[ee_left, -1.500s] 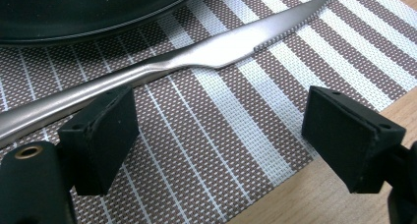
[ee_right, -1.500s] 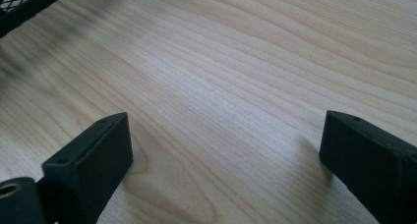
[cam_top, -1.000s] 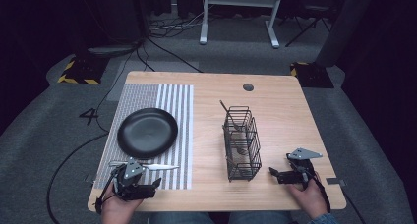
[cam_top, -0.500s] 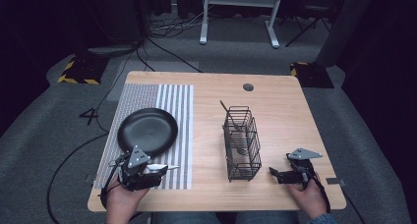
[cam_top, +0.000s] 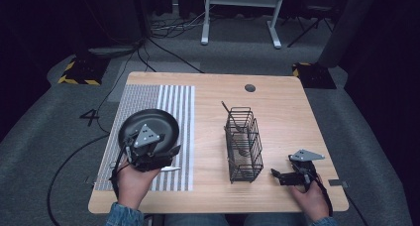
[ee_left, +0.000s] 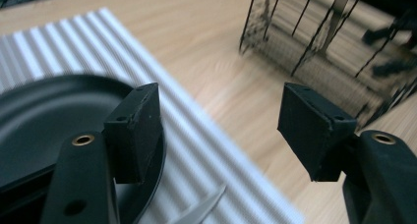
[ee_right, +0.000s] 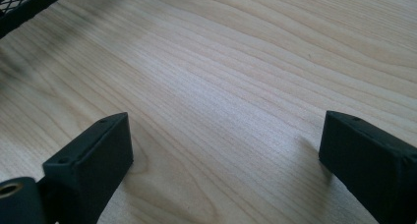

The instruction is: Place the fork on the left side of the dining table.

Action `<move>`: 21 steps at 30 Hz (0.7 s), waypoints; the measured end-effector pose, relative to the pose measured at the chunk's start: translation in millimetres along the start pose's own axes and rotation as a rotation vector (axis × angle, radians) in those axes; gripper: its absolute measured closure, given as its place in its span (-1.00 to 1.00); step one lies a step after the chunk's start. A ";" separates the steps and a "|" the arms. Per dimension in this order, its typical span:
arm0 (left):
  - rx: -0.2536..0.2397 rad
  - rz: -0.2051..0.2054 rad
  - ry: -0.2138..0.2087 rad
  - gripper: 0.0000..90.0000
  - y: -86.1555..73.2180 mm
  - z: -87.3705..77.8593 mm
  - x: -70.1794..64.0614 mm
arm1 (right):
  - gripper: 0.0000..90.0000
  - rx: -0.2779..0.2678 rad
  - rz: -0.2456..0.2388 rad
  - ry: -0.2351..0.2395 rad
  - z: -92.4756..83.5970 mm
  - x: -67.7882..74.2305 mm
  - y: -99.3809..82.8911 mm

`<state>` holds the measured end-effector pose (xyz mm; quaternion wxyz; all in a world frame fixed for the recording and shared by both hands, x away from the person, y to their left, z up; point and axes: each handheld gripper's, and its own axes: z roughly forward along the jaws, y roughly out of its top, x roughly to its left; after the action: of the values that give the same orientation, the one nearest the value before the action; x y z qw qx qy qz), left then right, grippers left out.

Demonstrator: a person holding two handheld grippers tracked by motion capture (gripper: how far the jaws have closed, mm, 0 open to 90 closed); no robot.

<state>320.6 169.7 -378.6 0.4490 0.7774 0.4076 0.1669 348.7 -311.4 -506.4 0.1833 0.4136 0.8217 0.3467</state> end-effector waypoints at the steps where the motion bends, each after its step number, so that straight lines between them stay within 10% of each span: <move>1: 0.002 0.016 0.003 -0.25 5.9 2.5 -2.0 | -0.86 -0.001 0.000 0.000 0.0 0.1 -0.1; 21: -0.019 0.038 -0.065 -0.24 69.9 18.3 4.2 | -0.83 -0.002 0.003 0.000 -0.8 0.8 -0.5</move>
<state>368.4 144.3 -330.7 0.4660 0.7857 0.3765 0.1540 347.5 -311.3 -506.1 0.1831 0.4145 0.8208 0.3478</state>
